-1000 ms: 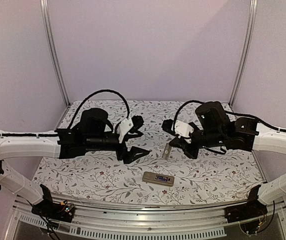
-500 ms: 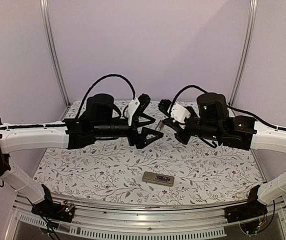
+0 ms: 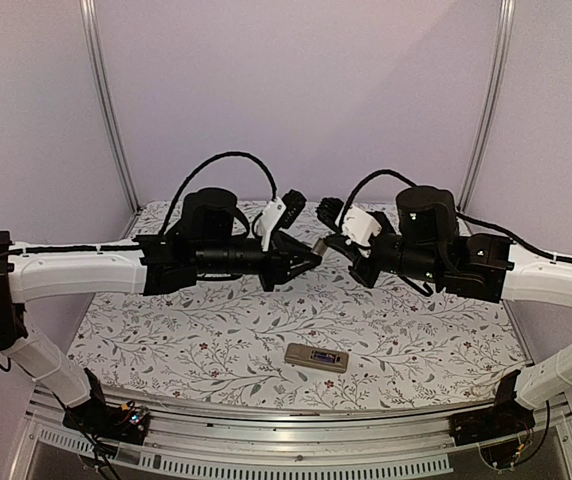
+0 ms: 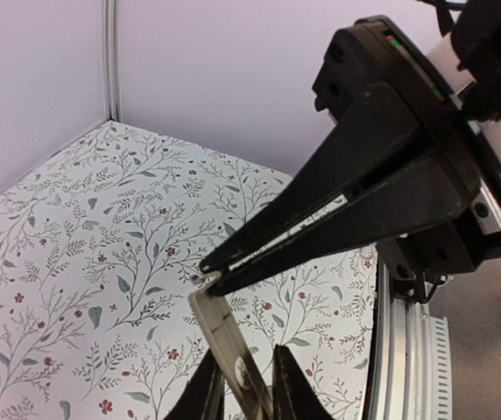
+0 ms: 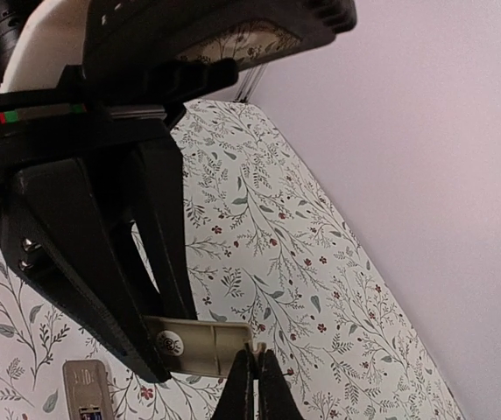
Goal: Load the batteries into the remote control
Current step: Pass from the right arm to the left, then pass from the left arm to the right
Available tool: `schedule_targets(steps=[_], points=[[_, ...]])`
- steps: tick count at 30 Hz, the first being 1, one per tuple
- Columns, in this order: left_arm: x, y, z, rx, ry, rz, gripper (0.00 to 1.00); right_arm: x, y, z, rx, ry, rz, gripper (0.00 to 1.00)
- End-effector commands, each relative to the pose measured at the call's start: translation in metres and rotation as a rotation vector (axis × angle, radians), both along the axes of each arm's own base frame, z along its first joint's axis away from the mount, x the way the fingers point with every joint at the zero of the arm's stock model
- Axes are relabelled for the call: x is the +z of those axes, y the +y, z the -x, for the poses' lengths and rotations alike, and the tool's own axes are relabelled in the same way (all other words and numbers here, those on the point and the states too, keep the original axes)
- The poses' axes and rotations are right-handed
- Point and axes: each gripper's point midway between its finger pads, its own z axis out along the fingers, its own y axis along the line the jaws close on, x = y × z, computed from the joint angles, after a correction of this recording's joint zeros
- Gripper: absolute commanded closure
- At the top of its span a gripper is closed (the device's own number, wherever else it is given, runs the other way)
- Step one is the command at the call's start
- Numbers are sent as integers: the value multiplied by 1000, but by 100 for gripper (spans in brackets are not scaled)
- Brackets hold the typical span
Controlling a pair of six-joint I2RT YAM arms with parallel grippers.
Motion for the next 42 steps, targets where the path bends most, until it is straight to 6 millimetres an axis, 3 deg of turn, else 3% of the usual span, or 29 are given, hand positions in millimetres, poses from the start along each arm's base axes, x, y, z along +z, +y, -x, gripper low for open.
schedule_targets(steps=[1,4,9,12,16,19,24,29,42], points=[[4,4,-5,12,-13,0,89,5,0,6,19,-14,-14,100],[4,5,-7,16,-23,-5,100,6,0,7,27,-14,-16,100],[0,7,-5,11,-49,-20,100,5,0,11,45,-7,-17,97],[-3,12,-7,18,-120,-59,100,10,-2,11,30,4,-32,64],[-19,29,-15,106,-379,-233,100,24,-12,10,2,130,-103,36],[-20,40,-15,180,-603,-352,100,24,-13,16,95,363,-160,26],[-5,54,-2,218,-918,-417,100,0,-4,22,144,616,-150,22],[-4,60,6,272,-1132,-474,100,-10,5,15,118,677,-152,22],[-16,56,12,236,-1189,-521,100,-37,47,21,177,809,-113,25]])
